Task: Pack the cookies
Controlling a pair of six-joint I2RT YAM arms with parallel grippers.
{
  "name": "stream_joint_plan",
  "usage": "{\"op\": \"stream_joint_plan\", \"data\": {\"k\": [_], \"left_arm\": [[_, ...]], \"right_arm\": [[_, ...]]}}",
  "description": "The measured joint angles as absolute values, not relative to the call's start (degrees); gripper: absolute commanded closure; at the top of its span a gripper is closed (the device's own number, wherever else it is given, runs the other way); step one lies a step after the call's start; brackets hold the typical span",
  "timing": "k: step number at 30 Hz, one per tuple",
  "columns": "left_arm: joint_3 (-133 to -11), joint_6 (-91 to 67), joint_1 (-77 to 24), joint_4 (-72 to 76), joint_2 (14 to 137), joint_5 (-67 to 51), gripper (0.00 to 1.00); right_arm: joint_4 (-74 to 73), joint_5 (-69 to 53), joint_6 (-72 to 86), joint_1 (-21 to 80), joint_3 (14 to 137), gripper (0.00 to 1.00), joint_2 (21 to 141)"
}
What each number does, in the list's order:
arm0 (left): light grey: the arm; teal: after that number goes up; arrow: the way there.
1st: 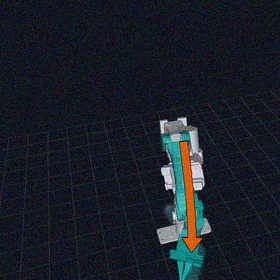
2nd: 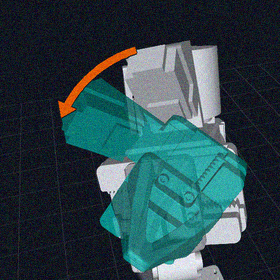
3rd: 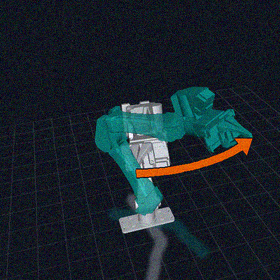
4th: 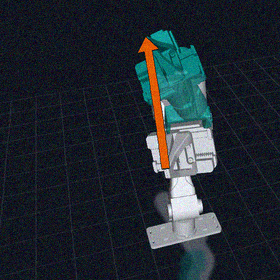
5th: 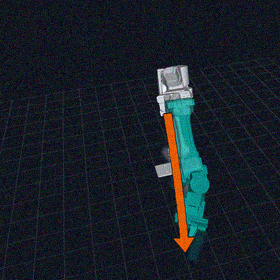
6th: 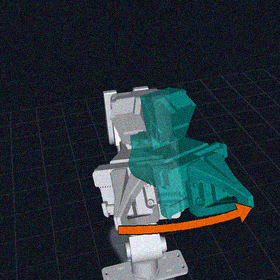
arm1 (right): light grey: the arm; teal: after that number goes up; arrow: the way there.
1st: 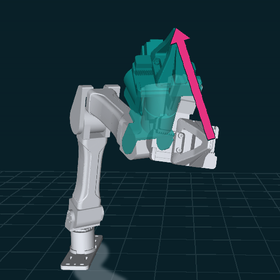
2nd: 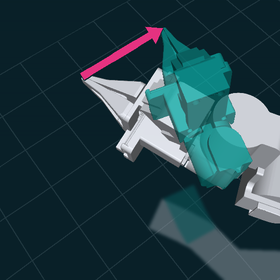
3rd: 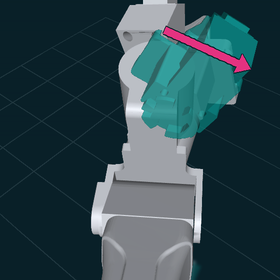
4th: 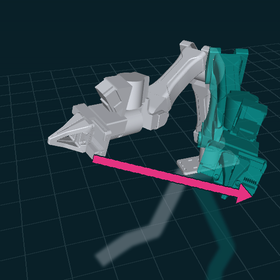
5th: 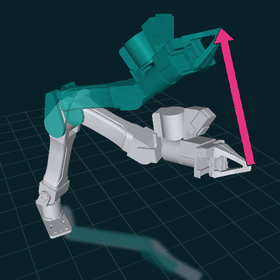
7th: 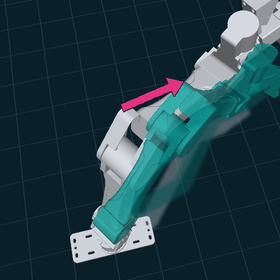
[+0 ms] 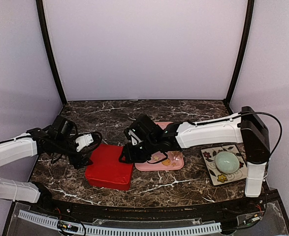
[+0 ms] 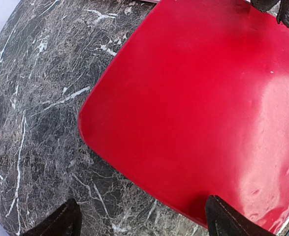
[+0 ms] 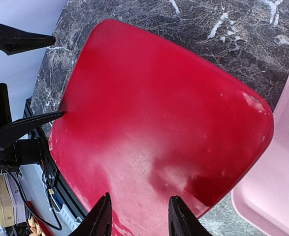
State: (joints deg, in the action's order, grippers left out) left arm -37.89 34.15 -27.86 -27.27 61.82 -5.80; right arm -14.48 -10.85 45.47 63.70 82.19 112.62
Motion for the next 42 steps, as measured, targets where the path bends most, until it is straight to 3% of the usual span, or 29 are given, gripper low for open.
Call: {"op": "stream_joint_plan", "data": {"k": [8,23,28,30,35,42], "left_arm": [[-36.69,34.37,-27.86,-26.20,60.55,-5.45,0.09],[-40.80,33.54,-27.16,-19.16,69.65,-3.68,0.10],[-40.80,33.21,-25.93,-17.93,70.37,-3.79,0.15],[-40.80,33.01,-25.12,-16.73,71.00,-3.86,0.17],[-40.73,32.51,-22.85,-13.54,72.62,-4.23,0.17],[-40.34,32.29,-22.37,-12.91,72.53,-5.06,0.17]], "right_arm": [[-14.44,-10.90,45.47,63.66,82.28,0.61,113.03],[-14.37,-9.06,44.18,60.84,81.19,0.63,113.16],[-13.19,-9.50,44.01,60.25,80.01,0.63,112.68],[-12.73,-9.87,44.03,59.83,79.55,0.60,112.49],[-10.74,-10.83,44.71,58.57,76.95,0.43,111.96],[-3.14,-15.25,48.58,58.00,68.97,0.41,109.16]]}}
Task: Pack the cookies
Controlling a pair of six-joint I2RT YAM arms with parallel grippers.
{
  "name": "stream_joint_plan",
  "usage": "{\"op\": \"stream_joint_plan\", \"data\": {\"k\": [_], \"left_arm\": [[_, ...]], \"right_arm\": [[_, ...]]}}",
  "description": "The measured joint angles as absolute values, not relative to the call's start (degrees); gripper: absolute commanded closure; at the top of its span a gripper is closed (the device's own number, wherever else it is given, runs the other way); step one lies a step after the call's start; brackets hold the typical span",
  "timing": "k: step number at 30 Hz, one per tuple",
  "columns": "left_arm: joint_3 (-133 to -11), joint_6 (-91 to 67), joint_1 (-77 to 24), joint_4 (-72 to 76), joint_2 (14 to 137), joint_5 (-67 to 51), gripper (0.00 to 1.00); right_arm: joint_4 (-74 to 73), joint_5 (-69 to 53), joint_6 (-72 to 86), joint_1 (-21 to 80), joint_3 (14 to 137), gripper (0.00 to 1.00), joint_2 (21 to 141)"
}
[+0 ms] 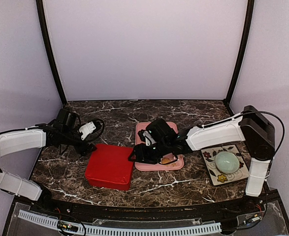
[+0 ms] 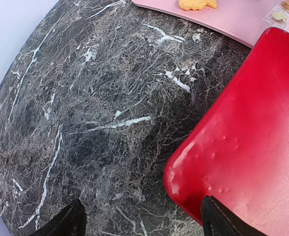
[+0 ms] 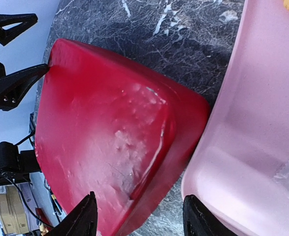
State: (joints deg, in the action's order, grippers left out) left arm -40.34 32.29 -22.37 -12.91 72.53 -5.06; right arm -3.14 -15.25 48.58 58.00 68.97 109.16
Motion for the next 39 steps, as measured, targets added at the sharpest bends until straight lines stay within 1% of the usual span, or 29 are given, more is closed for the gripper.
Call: {"op": "stream_joint_plan", "data": {"k": [7,15,16,20,23,26,30,35,39], "left_arm": [[-40.34,32.29,-22.37,-12.91,72.51,-5.10,0.17],[-39.59,32.32,-22.11,-12.86,72.25,-4.64,0.16],[-39.59,32.32,-22.11,-12.86,72.25,-4.64,0.16],[-39.59,32.29,-22.06,-12.86,72.14,-4.64,0.16],[-39.59,32.29,-22.06,-12.95,72.07,-4.67,0.16],[-39.59,32.32,-22.04,-12.97,72.07,-4.71,0.16],[-39.09,32.53,-22.02,-13.85,70.83,-4.95,0.12],[-38.46,34.35,-22.00,-20.95,65.80,-5.32,0.07],[-38.94,36.36,-21.96,-28.58,62.11,-7.16,0.05]], "right_arm": [[6.83,-20.23,53.89,58.00,65.32,0.43,109.82],[10.46,-21.71,56.73,57.93,65.23,0.43,110.39],[10.70,-21.74,56.93,57.87,65.19,0.45,110.43],[11.18,-21.74,57.87,57.84,64.79,0.47,110.48],[10.61,-21.19,57.54,57.84,64.84,0.52,110.48],[5.76,-19.09,55.81,57.84,66.92,0.53,110.50],[1.13,-16.38,53.08,57.84,70.11,0.54,110.50],[-2.50,-14.55,50.94,58.04,71.99,0.55,110.67],[-4.12,-13.89,49.95,58.46,73.30,0.56,111.85]]}}
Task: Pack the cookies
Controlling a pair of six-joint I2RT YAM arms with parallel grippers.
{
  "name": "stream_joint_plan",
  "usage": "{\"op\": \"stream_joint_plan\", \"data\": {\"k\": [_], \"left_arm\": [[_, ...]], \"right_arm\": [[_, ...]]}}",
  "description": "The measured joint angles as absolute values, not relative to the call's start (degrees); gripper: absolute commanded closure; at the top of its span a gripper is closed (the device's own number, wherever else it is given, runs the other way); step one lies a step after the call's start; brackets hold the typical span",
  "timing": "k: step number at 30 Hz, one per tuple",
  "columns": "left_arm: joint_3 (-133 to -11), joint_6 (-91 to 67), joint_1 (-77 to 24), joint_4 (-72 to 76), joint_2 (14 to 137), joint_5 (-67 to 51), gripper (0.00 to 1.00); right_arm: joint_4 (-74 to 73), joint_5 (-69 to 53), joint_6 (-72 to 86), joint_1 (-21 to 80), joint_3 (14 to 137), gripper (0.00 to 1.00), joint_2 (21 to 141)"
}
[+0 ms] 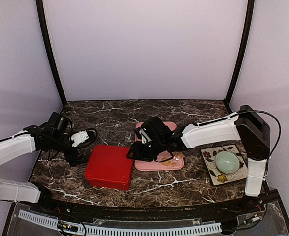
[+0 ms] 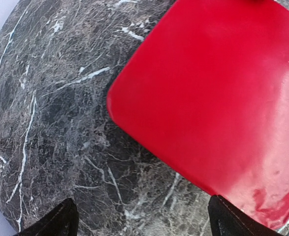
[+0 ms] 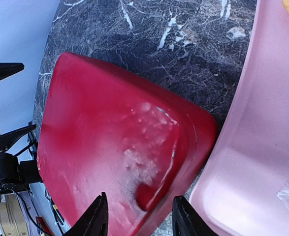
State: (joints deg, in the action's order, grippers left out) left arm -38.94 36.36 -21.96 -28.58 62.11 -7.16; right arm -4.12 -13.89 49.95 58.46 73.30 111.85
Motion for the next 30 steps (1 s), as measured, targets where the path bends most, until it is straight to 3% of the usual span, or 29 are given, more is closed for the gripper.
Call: {"op": "stream_joint_plan", "data": {"k": [9,18,26,30], "left_arm": [[-37.98,37.82,-21.96,-34.24,60.42,-14.48,0.06],[-33.08,39.35,-22.02,-25.26,60.55,-16.67,0.08],[-32.38,40.29,-22.04,-20.88,60.58,-14.98,0.01],[-35.53,40.03,-21.82,-23.77,61.49,-12.05,0.01]], "right_arm": [[-5.39,-13.45,49.60,58.94,73.76,0.56,113.34],[-7.46,-12.03,48.56,58.85,74.78,0.54,113.25],[-13.91,-6.74,45.08,55.79,76.53,0.30,106.87],[-17.87,0.86,42.33,52.58,78.59,0.24,100.49]]}}
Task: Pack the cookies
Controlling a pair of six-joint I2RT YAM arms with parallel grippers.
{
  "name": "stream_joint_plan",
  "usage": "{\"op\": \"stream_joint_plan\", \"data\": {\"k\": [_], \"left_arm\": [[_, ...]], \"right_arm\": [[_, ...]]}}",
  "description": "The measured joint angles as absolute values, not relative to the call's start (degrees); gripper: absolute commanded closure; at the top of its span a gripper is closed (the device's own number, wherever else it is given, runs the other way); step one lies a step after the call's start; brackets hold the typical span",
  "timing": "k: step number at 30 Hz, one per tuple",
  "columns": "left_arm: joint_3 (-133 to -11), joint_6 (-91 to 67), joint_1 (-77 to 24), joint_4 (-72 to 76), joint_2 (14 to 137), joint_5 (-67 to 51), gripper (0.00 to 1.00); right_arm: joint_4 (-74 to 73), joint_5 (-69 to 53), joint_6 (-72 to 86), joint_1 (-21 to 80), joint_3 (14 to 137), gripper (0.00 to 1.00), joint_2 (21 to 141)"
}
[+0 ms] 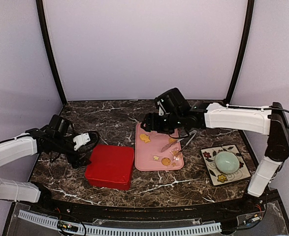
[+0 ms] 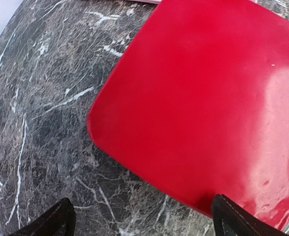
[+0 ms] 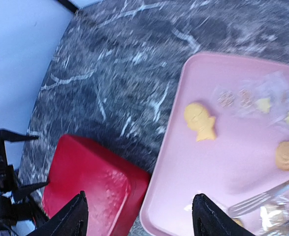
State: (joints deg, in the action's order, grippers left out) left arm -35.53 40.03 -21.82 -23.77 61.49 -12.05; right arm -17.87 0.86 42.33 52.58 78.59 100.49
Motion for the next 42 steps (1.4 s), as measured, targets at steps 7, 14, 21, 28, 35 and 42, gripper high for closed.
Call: {"op": "stream_joint_plan", "data": {"k": [7,14,21,28,35,42], "left_arm": [[-46.54,34.94,-14.48,-26.81,67.85,-10.70,0.01],[-48.49,25.36,-1.87,-14.20,76.25,-13.37,0.01],[-40.16,18.68,2.66,3.97,81.65,-11.81,0.01],[-29.41,12.32,2.90,26.68,81.76,-8.12,0.01],[-26.02,8.69,3.01,40.23,85.71,-7.68,0.01],[-25.41,5.69,3.01,47.05,86.21,-8.27,0.01]], "right_arm": [[-22.57,23.66,38.44,48.05,77.21,0.00,90.30],[-18.31,40.16,39.99,34.39,57.84,0.00,80.44],[14.81,52.90,24.84,26.81,25.54,0.00,69.23],[33.95,53.43,14.90,20.82,20.05,0.00,69.23],[48.45,47.51,5.63,16.27,16.78,0.00,72.27],[58.59,41.52,3.99,11.79,11.90,0.00,77.71]]}}
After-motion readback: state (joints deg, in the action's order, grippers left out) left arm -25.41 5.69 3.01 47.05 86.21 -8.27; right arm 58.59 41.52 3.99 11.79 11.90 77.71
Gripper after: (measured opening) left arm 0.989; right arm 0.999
